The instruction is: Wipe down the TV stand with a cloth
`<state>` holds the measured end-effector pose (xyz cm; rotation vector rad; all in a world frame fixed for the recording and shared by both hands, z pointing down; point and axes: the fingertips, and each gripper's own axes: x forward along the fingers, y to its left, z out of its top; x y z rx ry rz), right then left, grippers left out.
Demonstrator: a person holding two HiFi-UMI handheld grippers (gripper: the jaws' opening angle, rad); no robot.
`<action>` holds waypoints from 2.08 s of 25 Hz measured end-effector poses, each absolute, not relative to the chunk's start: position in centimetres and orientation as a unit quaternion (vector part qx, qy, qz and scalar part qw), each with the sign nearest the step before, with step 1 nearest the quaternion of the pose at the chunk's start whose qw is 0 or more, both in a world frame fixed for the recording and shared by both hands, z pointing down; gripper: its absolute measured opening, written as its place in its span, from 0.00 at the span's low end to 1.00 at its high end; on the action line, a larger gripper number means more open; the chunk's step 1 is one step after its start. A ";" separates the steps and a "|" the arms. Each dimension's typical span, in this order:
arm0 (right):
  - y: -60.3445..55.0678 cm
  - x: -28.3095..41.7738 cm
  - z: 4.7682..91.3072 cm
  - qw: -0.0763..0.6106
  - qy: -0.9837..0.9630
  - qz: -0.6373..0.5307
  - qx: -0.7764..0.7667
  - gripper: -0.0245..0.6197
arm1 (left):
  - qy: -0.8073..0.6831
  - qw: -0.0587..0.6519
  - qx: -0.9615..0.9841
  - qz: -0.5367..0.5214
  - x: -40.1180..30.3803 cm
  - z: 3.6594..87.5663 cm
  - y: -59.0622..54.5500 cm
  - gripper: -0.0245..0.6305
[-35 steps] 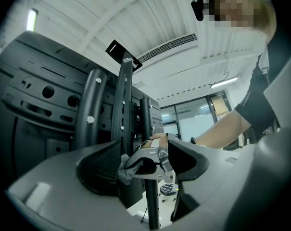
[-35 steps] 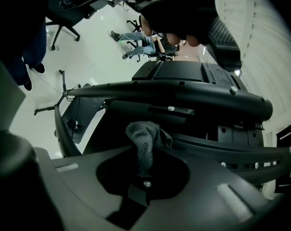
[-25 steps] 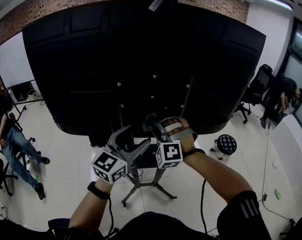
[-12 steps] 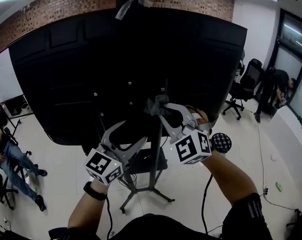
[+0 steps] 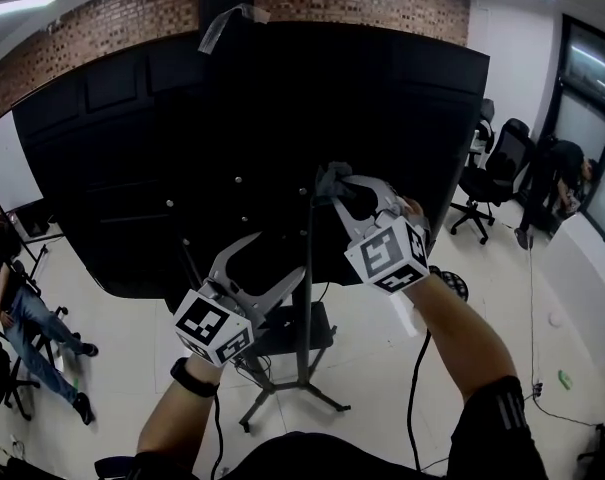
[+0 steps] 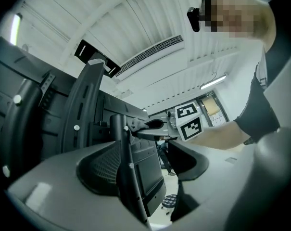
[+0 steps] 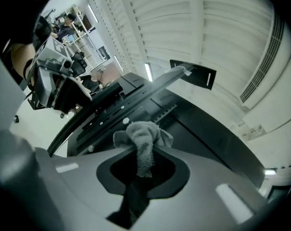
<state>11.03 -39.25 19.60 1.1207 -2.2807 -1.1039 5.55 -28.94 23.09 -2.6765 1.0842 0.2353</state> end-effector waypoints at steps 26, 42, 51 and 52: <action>-45.0 24.6 21.1 0.227 -0.752 -0.407 0.466 0.10 | 0.339 0.113 -0.931 0.073 15.7 24.6 -31.5 0.54; -40.5 14.0 24.0 0.201 -0.788 -0.461 0.354 0.10 | 0.386 0.104 -0.914 0.069 12.6 26.1 -30.8 0.54; -41.9 11.0 26.9 0.222 -0.789 -0.470 0.328 0.10 | 0.414 0.093 -0.903 0.061 10.4 27.4 -30.6 0.54; -42.0 11.3 26.9 0.223 -0.786 -0.473 0.330 0.10 | 0.413 0.092 -0.904 0.061 10.4 27.6 -30.7 0.54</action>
